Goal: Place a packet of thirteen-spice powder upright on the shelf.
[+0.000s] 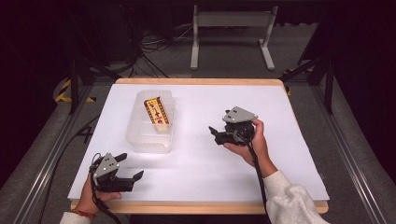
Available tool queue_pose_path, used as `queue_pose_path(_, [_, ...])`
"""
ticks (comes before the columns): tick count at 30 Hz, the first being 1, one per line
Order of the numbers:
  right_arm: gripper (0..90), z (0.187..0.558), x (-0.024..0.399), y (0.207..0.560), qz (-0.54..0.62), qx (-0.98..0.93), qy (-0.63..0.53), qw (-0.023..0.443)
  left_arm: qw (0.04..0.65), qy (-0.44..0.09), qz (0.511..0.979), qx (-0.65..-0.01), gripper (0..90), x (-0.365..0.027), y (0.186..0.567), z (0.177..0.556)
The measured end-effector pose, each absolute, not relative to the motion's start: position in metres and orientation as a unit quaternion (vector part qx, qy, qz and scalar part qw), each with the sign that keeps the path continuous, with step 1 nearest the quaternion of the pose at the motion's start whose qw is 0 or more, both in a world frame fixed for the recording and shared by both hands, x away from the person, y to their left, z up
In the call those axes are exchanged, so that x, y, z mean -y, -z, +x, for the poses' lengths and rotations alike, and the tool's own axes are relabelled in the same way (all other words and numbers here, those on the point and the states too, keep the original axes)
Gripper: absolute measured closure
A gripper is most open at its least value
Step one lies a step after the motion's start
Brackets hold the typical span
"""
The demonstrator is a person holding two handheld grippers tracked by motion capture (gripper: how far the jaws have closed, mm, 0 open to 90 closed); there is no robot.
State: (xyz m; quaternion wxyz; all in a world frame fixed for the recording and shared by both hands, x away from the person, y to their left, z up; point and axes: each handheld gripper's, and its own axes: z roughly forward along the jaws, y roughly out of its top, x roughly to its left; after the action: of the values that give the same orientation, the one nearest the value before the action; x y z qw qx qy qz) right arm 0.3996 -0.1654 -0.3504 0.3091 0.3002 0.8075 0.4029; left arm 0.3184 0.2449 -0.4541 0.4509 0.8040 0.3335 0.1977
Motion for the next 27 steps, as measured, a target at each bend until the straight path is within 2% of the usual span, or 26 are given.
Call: queue_pose_path(27, [18.1,0.373,0.229,0.363,0.308,-0.816,-0.368,0.323,0.449,-0.194,0.806,-0.332,10.0,-0.243,0.454,0.319])
